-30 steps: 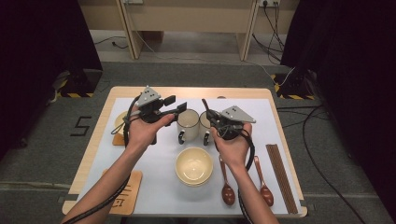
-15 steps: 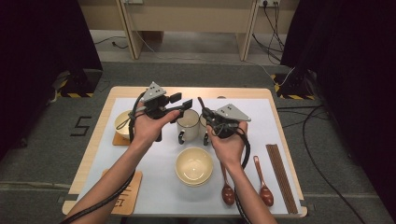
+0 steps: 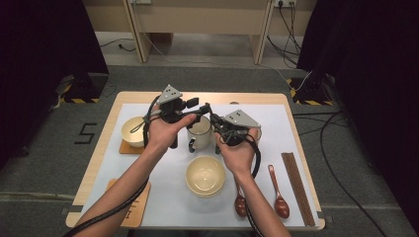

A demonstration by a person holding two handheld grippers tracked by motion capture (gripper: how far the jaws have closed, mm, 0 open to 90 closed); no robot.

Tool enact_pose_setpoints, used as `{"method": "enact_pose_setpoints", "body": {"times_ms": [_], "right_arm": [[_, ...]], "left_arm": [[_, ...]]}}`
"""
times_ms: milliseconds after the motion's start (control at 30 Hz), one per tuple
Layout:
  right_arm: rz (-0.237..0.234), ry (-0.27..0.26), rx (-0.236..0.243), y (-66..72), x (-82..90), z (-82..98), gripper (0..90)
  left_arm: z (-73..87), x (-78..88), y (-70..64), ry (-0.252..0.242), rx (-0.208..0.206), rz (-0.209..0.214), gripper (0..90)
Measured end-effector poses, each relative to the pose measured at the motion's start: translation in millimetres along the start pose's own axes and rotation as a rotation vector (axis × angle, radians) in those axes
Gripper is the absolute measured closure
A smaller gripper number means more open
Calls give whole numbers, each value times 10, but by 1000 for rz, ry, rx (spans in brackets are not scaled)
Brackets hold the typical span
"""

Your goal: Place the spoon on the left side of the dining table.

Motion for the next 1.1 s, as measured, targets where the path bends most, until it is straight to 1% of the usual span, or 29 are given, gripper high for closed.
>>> {"method": "enact_pose_setpoints", "body": {"times_ms": [33, 233, 300, 433, 633, 700, 900, 967, 1067, 1100], "right_arm": [[0, 0, 6, 5, -5, -1, 850], [-6, -6, -2, 32, -12, -13, 850], [-2, -9, 7, 29, -7, -21, 850], [-4, -19, 11, 36, -7, -37, 850], [-5, -19, 11, 49, -18, -32, 850], [-6, -18, 12, 54, -20, -32, 850], [-16, -23, 11, 72, -25, -36, 845], [-21, -25, 6, 86, -23, -41, 843], [-23, -28, 18, 86, -18, -56, 836], [-25, -25, 12, 93, -14, -58, 831]], "left_arm": [[1, -12, -1, 2, 4, 1, 484], [11, -68, -19, 7, 34, 24, 521], [18, -84, -22, 8, 53, 34, 541], [39, -105, -16, 12, 62, 33, 573], [47, -111, -30, 8, 78, 53, 660], [48, -105, -27, 13, 81, 52, 672], [21, -57, -82, 5, 59, 60, 721], [8, -37, -112, 6, 38, 59, 736], [-4, -23, -124, 8, 17, 57, 738], [-9, -20, -124, 6, 13, 55, 739]]}}
Point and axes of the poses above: each handheld gripper's, and its own axes: x roughly backward along the jaws, z roughly out of its underside, y roughly to its left, the point moved 7 cm from there along -x, roughly forward along the jaws, and after that the axes turned 1 degree about -z, right-handed, at the moved point
